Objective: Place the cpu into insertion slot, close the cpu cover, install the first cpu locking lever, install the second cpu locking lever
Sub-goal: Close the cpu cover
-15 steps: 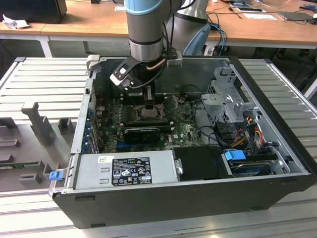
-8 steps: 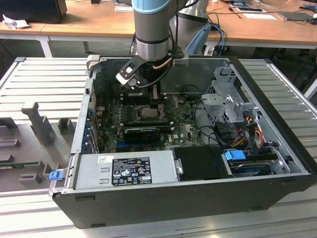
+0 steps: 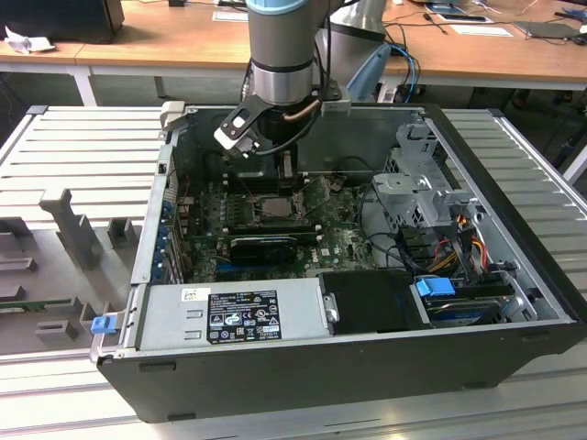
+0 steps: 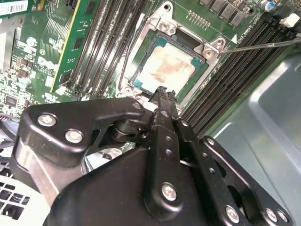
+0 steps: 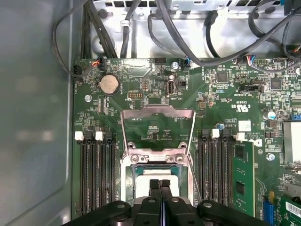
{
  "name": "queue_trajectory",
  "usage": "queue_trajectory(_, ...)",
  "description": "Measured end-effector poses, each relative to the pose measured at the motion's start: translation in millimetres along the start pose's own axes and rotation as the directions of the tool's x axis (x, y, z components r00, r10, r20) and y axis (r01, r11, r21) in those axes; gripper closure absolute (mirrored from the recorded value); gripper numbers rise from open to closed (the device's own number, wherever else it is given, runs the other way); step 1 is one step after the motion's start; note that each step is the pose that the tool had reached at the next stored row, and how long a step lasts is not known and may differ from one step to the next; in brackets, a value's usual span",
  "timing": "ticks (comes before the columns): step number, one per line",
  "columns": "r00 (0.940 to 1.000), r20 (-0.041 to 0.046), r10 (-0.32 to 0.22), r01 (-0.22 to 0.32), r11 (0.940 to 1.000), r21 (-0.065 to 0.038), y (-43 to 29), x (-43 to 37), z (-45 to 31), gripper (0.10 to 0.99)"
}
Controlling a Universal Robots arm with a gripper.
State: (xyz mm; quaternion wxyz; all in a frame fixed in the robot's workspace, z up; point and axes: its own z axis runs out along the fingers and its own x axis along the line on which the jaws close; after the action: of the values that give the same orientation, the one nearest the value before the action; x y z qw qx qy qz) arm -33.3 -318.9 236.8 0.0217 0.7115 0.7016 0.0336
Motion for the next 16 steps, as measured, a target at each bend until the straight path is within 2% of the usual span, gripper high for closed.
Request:
queue_trajectory(9, 1.0000, 0.0006, 0.000, 0.000, 1.0000, 0.000, 1.5, 0.5, -14.8, 0.980)
queue_trajectory(16, 1.0000, 0.0005, 0.000, 0.000, 1.0000, 0.000, 4.2, 0.7, -20.7, 0.980)
